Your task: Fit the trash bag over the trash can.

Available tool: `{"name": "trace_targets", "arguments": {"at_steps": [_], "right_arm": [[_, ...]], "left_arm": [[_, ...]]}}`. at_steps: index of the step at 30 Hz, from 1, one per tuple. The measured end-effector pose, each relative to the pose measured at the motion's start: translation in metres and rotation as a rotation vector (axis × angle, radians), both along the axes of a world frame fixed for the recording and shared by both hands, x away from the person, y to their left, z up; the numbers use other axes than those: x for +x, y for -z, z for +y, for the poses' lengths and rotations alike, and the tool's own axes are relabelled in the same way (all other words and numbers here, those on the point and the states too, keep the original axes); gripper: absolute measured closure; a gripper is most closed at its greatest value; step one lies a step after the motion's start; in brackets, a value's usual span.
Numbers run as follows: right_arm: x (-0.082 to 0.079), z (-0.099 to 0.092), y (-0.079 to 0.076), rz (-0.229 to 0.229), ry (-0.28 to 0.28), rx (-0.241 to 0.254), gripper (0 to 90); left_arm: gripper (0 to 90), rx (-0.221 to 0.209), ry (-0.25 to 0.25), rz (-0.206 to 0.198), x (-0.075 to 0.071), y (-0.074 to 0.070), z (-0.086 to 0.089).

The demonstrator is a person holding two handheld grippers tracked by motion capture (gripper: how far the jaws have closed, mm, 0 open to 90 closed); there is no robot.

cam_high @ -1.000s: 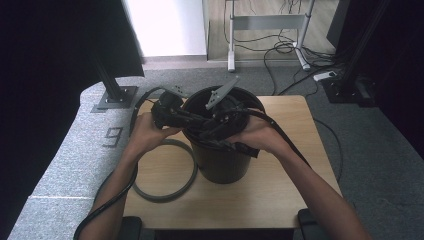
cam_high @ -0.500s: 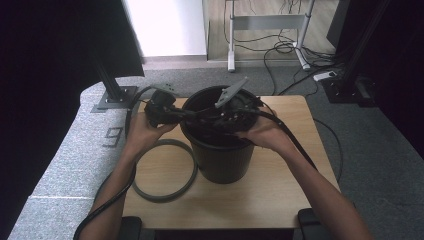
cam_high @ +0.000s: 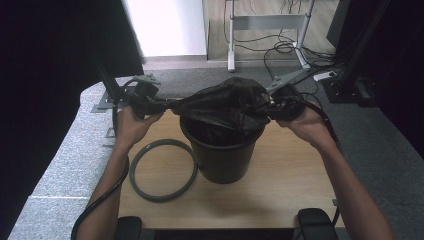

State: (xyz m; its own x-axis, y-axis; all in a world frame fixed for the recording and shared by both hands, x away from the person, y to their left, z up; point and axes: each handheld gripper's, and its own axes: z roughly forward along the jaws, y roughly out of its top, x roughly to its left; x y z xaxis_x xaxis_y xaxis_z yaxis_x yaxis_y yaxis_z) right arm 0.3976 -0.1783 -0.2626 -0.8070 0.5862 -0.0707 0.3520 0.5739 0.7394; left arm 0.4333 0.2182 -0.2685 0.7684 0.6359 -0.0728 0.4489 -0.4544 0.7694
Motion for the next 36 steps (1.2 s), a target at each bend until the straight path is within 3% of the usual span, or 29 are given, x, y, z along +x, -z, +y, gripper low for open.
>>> {"name": "trace_targets", "arguments": {"at_steps": [3,7,10,11,12,13,15,19,22,29,31,33,36], "right_arm": [[0.005,-0.02,0.002,0.005,0.046,0.027,88.6],[0.012,-0.038,0.009,0.029,0.087,0.051,88.1],[0.013,-0.04,0.009,0.02,0.093,0.071,77.5],[0.013,-0.039,0.007,0.016,0.094,0.08,72.1],[0.013,-0.037,0.001,0.007,0.09,0.094,62.1],[0.013,-0.037,0.001,0.007,0.09,0.094,62.1],[0.011,-0.034,-0.006,-0.005,0.082,0.108,55.8],[0.011,-0.028,-0.017,-0.029,0.088,0.116,48.6],[0.015,-0.024,-0.021,-0.03,0.103,0.127,47.7],[0.019,-0.002,-0.019,-0.006,0.049,0.126,47.6],[0.019,0.005,-0.016,0.003,0.038,0.093,61.4],[0.018,0.011,-0.01,0.006,0.032,0.042,74.8],[0.014,0.01,-0.006,0.005,0.031,0.0,84.0]], "left_arm": [[89.8,0.01,-0.033,-0.001,0.003,0.002,0.009],[89.8,-0.005,-0.033,0.019,0.005,0.007,0.016],[89.2,0.008,-0.019,0.022,0.005,0.009,0.014],[85.7,0.007,-0.006,0.031,0.005,0.009,0.013],[69.4,0.004,-0.002,0.032,0.005,0.009,0.012],[69.4,0.003,-0.002,0.024,0.005,0.008,0.012],[56.7,-0.017,0.024,0.013,0.005,0.005,0.01],[45.0,-0.013,0.048,-0.012,0.004,0.0,0.004],[43.1,0.015,0.056,-0.018,0.005,-0.001,-0.005],[48.5,0.073,0.055,-0.009,0.012,0.001,-0.022],[55.0,0.092,0.051,-0.003,0.014,0.003,-0.026],[70.0,0.129,0.029,-0.011,0.015,0.005,-0.029],[86.5,0.154,-0.035,-0.04,0.015,0.004,-0.025]]}}
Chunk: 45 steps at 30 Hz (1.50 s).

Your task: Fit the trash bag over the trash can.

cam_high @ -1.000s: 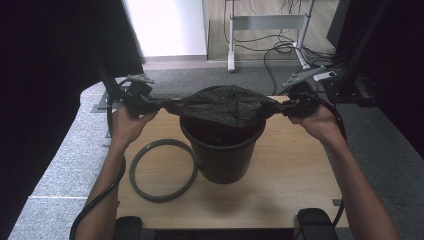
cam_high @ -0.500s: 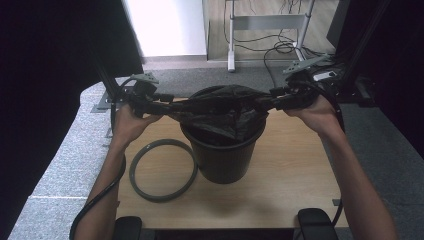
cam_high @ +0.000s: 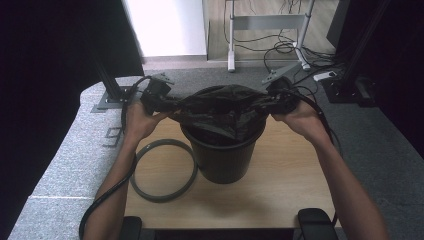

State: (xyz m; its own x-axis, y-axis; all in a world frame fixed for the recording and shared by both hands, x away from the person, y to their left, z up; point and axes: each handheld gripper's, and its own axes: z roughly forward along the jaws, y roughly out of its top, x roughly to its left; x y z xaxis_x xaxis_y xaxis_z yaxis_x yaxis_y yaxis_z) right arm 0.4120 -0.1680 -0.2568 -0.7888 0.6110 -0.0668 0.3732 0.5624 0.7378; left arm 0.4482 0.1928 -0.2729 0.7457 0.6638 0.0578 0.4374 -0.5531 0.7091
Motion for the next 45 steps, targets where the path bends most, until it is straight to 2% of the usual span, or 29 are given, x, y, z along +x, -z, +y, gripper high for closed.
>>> {"name": "trace_targets", "arguments": {"at_steps": [3,5,8,10,11,13,15,17,22,24,27,29,32,35,37,39,42,45], "right_arm": [[-0.005,-0.015,0.0,0.006,0.021,-0.011,86.0],[-0.007,-0.031,0.001,0.006,0.058,-0.015,86.4],[-0.006,-0.046,0.005,0.012,0.097,-0.029,86.4],[-0.006,-0.052,0.008,0.025,0.103,-0.02,85.4],[-0.005,-0.053,0.008,0.027,0.104,-0.019,82.7],[-0.005,-0.054,0.005,0.013,0.105,0.001,69.1],[-0.006,-0.054,-0.001,0.001,0.1,0.036,59.4],[-0.006,-0.052,-0.008,-0.016,0.1,0.049,54.8],[-0.006,-0.043,-0.021,-0.052,0.085,0.054,45.5],[-0.004,-0.039,-0.021,-0.063,0.085,0.04,42.2],[0.003,-0.034,-0.019,-0.077,0.083,0.019,38.4],[0.009,-0.031,-0.016,-0.061,0.072,0.017,38.1],[0.018,-0.026,-0.008,-0.045,0.063,-0.02,39.0],[0.026,-0.022,-0.001,-0.023,0.064,-0.044,57.7],[0.031,-0.02,0.003,-0.007,0.067,-0.034,68.4],[0.036,-0.018,0.006,-0.014,0.086,-0.028,76.0],[0.044,-0.015,0.009,-0.023,0.127,-0.018,79.6],[0.054,-0.013,0.014,-0.023,0.168,-0.012,80.1]], "left_arm": [[89.6,-0.027,-0.057,0.002,0.002,0.0,0.013],[89.6,-0.038,-0.091,0.007,0.002,0.001,0.023],[89.5,-0.06,-0.092,0.017,0.001,0.002,0.03],[85.6,-0.062,-0.09,0.011,0.0,0.002,0.031],[80.1,-0.063,-0.081,0.01,0.0,0.001,0.031],[61.3,-0.08,-0.055,0.006,0.001,-0.001,0.03],[52.4,-0.085,-0.031,-0.014,0.0,-0.005,0.027],[44.5,-0.09,-0.001,-0.014,-0.001,-0.008,0.023],[35.9,-0.076,0.053,-0.013,-0.002,-0.01,0.014],[34.0,-0.071,0.074,-0.009,-0.002,-0.009,0.012],[33.1,-0.056,0.076,-0.008,0.0,-0.008,0.012],[33.5,-0.043,0.071,-0.006,0.002,-0.006,0.012],[37.6,-0.039,0.055,-0.001,0.007,-0.002,0.012],[49.9,-0.025,0.037,0.001,0.013,0.001,0.01],[64.6,-0.016,0.036,0.002,0.015,0.003,0.007],[77.0,-0.011,0.022,0.0,0.018,0.005,0.004],[85.7,-0.008,-0.015,-0.006,0.023,0.005,0.002],[88.1,-0.019,-0.047,-0.007,0.029,0.007,0.002]]}}
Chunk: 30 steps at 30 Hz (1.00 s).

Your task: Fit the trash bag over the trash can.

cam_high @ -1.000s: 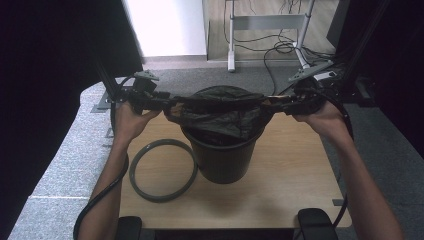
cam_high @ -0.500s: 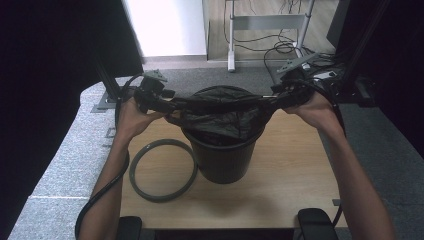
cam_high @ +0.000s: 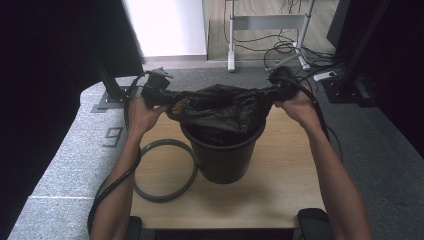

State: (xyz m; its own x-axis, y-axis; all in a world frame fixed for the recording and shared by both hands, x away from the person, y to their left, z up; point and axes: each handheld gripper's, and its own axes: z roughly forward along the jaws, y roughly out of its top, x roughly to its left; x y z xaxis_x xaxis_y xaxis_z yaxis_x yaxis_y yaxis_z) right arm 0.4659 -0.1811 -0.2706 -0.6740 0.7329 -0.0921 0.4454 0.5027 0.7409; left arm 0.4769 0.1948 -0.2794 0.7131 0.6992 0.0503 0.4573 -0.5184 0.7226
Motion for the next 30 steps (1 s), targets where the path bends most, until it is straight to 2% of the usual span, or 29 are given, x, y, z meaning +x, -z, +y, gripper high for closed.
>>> {"name": "trace_targets", "arguments": {"at_steps": [7,14,17,19,21,24,27,29,30], "right_arm": [[0.021,0.005,0.016,0.024,0.066,-0.012,80.1],[0.033,0.013,0.03,0.056,0.088,-0.044,81.7],[0.036,0.013,0.036,0.073,0.107,-0.09,83.7],[0.04,0.011,0.043,0.082,0.128,-0.14,84.1],[0.044,0.008,0.052,0.11,0.151,-0.163,84.3],[0.047,0.007,0.057,0.126,0.134,-0.132,84.2],[0.047,0.01,0.057,0.126,0.119,-0.115,84.3],[0.046,0.009,0.054,0.116,0.11,-0.111,82.4],[0.045,0.007,0.051,0.111,0.107,-0.099,79.5]], "left_arm": [[88.0,0.019,-0.05,0.04,0.017,0.013,-0.004],[86.0,0.037,-0.054,0.092,0.032,0.029,-0.016],[84.6,0.04,-0.04,0.087,0.033,0.031,-0.024],[84.3,0.043,-0.045,0.08,0.033,0.03,-0.026],[84.6,0.052,-0.044,0.091,0.034,0.03,-0.026],[87.7,0.087,-0.055,0.103,0.035,0.033,-0.023],[87.9,0.062,-0.057,0.118,0.036,0.035,-0.017],[82.4,0.037,-0.053,0.098,0.034,0.033,-0.012],[75.3,0.022,-0.048,0.091,0.033,0.032,-0.011]]}}
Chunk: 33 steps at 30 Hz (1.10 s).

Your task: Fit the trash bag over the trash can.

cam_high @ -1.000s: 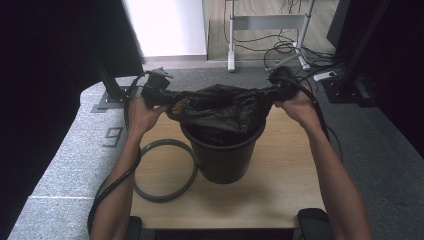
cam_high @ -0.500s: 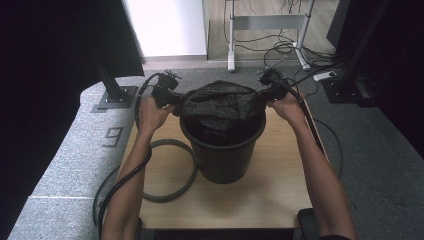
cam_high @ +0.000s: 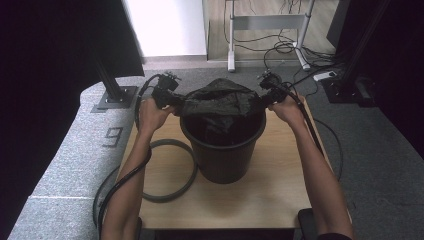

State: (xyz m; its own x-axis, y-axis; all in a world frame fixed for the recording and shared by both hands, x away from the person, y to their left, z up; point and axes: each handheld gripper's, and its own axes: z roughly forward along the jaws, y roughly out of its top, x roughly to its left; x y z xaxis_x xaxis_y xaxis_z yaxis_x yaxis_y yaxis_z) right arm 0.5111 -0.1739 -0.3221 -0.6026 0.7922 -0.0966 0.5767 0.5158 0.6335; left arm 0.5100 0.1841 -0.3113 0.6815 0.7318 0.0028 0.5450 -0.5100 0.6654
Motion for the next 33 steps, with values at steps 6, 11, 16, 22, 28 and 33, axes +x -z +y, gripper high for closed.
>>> {"name": "trace_targets", "arguments": {"at_steps": [6,11,16,22,28,33], "right_arm": [[-0.008,-0.014,-0.025,-0.038,0.0,0.119,57.1],[-0.019,-0.016,-0.048,-0.099,-0.058,0.21,38.9],[-0.034,-0.002,-0.047,-0.079,-0.127,0.162,25.4],[-0.059,0.001,-0.038,-0.055,-0.156,0.06,19.9],[-0.088,-0.01,-0.04,-0.025,-0.205,0.057,20.9],[-0.09,-0.016,-0.059,-0.068,-0.206,0.114,23.8]], "left_arm": [[55.2,-0.104,0.052,-0.045,-0.003,-0.017,0.01],[52.5,-0.07,0.067,-0.099,-0.011,-0.027,0.004],[43.5,-0.097,0.126,-0.069,-0.022,-0.029,-0.001],[40.3,-0.033,0.146,-0.047,-0.051,-0.023,-0.007],[37.8,-0.015,0.178,-0.021,-0.075,-0.021,0.0],[36.5,-0.031,0.179,-0.059,-0.073,-0.042,0.0]]}}
